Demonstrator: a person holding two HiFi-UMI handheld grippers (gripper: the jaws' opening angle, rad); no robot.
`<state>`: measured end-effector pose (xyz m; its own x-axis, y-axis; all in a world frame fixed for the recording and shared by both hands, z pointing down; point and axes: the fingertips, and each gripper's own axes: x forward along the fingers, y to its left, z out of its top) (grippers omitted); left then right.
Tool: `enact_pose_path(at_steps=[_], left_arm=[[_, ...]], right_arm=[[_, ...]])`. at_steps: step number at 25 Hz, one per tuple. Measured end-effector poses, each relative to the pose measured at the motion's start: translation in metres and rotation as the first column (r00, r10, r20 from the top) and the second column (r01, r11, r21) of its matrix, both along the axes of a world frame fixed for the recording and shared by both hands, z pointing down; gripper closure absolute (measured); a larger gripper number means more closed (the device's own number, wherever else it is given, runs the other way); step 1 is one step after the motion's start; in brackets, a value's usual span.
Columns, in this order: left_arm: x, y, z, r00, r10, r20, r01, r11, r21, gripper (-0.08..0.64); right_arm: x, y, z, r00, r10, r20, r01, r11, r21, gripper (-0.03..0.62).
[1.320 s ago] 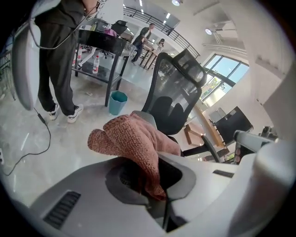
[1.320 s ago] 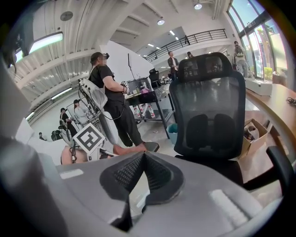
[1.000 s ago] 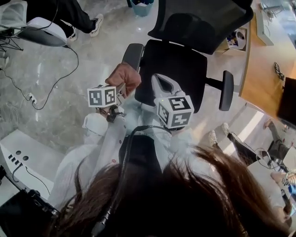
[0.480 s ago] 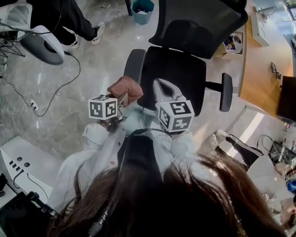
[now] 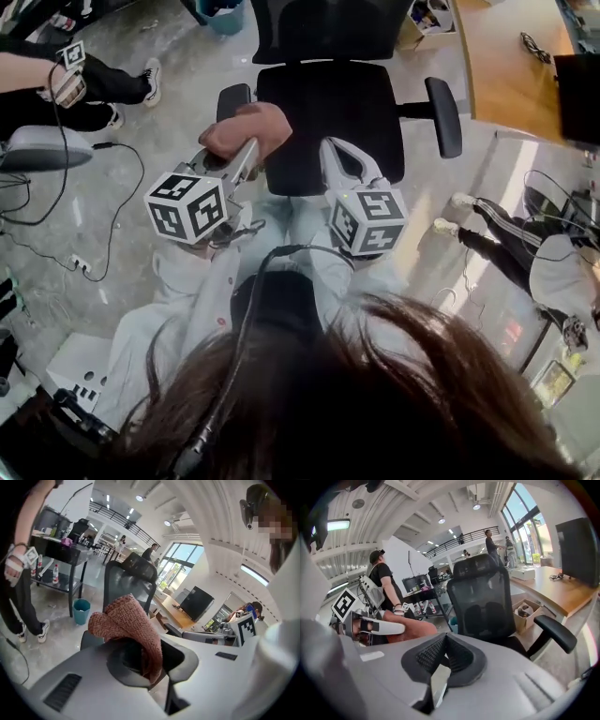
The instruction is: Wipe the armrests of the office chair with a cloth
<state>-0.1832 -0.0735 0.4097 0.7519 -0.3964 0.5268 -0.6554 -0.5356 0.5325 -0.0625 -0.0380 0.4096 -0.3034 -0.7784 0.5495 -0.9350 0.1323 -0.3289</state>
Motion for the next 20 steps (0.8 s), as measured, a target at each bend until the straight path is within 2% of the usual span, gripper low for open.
enact_pose_path(at_steps=[5, 12, 15, 20], left_arm=[[0.041, 0.003, -0.008, 0.995, 0.104, 0.004, -0.104, 0.994, 0.026, 0.518], [0.109, 0.015, -0.011, 0.989, 0.146, 0.011, -0.147, 0.988, 0.047, 0.518], [0.142, 0.024, -0.012, 0.993, 0.12, 0.017, -0.121, 0.991, 0.057, 0.518], [0.208, 0.053, -0.008, 0.999, 0.027, 0.022, -0.028, 0.998, 0.056, 0.518]], right_arm=[[0.054, 0.026, -0.003, 0.99, 0.138, -0.024, -0.138, 0.99, 0.003, 0.591], [0.149, 0.061, 0.001, 0.964, 0.263, -0.027, -0.262, 0.965, 0.018, 0.591], [0.195, 0.074, 0.0, 0.964, 0.264, -0.029, -0.263, 0.964, 0.027, 0.591], [0.262, 0.091, -0.003, 0.986, 0.164, -0.032, -0.163, 0.986, 0.035, 0.591]])
